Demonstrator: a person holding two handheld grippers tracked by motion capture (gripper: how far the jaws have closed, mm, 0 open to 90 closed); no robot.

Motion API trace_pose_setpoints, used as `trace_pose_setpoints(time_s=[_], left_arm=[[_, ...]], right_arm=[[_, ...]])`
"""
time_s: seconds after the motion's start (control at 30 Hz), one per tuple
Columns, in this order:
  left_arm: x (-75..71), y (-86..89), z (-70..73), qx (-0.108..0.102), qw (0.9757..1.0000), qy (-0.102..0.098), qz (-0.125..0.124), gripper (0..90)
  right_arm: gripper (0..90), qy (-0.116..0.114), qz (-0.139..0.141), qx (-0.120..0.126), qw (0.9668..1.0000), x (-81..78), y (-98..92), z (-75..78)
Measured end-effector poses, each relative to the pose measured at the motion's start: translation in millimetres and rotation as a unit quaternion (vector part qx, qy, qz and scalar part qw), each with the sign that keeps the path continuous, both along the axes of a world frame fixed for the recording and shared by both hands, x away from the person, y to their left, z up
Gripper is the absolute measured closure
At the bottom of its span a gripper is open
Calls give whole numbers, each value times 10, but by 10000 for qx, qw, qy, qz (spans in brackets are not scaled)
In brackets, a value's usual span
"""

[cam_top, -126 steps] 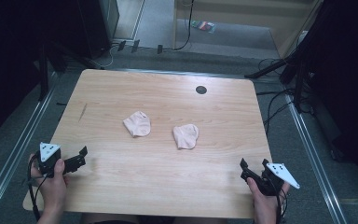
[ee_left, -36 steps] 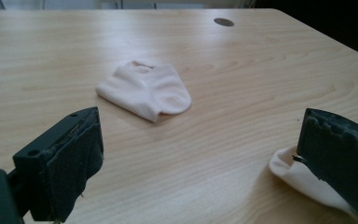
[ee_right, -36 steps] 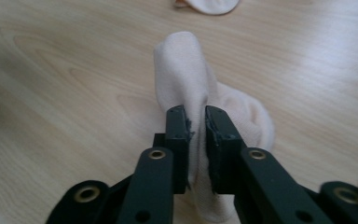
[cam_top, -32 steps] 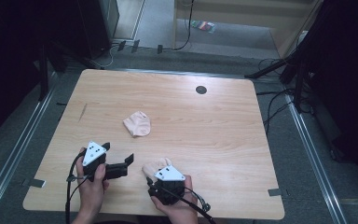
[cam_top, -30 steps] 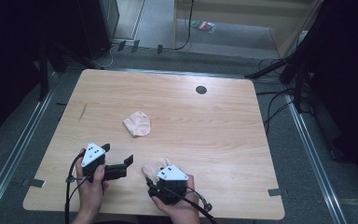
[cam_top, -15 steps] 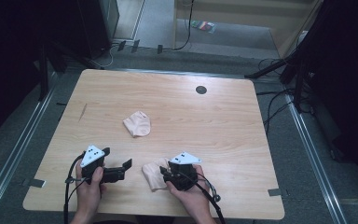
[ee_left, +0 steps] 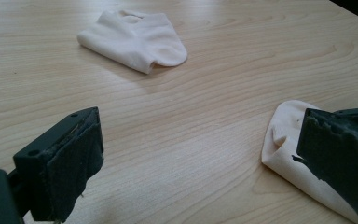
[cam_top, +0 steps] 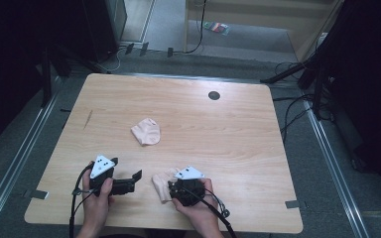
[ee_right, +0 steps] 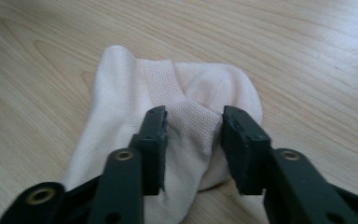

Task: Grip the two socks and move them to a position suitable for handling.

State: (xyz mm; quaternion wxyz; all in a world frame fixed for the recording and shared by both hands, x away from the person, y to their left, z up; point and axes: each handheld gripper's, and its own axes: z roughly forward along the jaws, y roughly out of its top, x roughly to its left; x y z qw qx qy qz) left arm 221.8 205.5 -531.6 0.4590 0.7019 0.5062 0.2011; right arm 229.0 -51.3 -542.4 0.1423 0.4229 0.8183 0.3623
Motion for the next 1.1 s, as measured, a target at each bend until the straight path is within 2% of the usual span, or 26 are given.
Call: trace_pose_setpoints(time_s=[0.07, 0.1, 0.17, 0.33, 0.37, 0.4, 0.43, 0.5, 0.6, 0.77, 0.83, 0.9, 1.0, 1.03, 1.1], left_arm=[[-1, -8, -4, -8, 10000, 3, -8, 6], [-1, -8, -4, -8, 10000, 3, -8, 6], [0, -14, -8, -16, 10000, 19, -17, 6], [-18, -99, -32, -13, 9999, 62, -148, 6], [-18, -99, -32, -13, 9999, 62, -148, 6], [-37, -153, -42, -37, 9996, 73, -261, 6], [-49, -183, -48, -50, 9995, 71, -312, 6], [-75, -241, -59, -112, 9987, 74, -491, 6], [-125, -356, -74, -253, 9978, 128, -595, 6], [-199, -646, -124, -46, 9947, 344, -971, 6], [-200, -728, -137, -75, 9929, 477, -1088, 6], [-189, -800, -152, 33, 9929, 610, -1018, 6], [-172, -845, -165, 54, 9935, 704, -897, 21], [-163, -844, -162, 81, 9936, 735, -856, 48], [-138, -842, -164, -8, 9934, 811, -811, 103]], right_arm=[[746, -92, -8, -3, 10000, -17, 1, 3], [824, -132, 7, -14, 9999, -29, 1, 7], [871, -157, 97, -4, 9998, -40, -2, 22], [880, -204, 142, 358, 9991, -55, -29, 143], [880, -204, 142, 358, 9991, -55, -29, 143], [882, -195, 69, 601, 9980, -56, -39, 229], [882, -169, 31, 713, 9973, -53, -46, 273], [883, -205, -4, 787, 9967, -42, -51, 357], [884, -262, -27, 891, 9957, -15, -63, 471], [883, -387, -42, 1015, 9941, -11, -65, 614], [883, -404, -52, 1068, 9934, -15, -67, 662], [883, -429, -65, 1094, 9930, -25, -64, 710], [883, -461, -43, 1151, 9923, -42, -56, 764], [882, -437, -27, 1186, 9920, -49, -53, 779], [882, -415, 8, 1248, 9913, -61, -53, 805]])
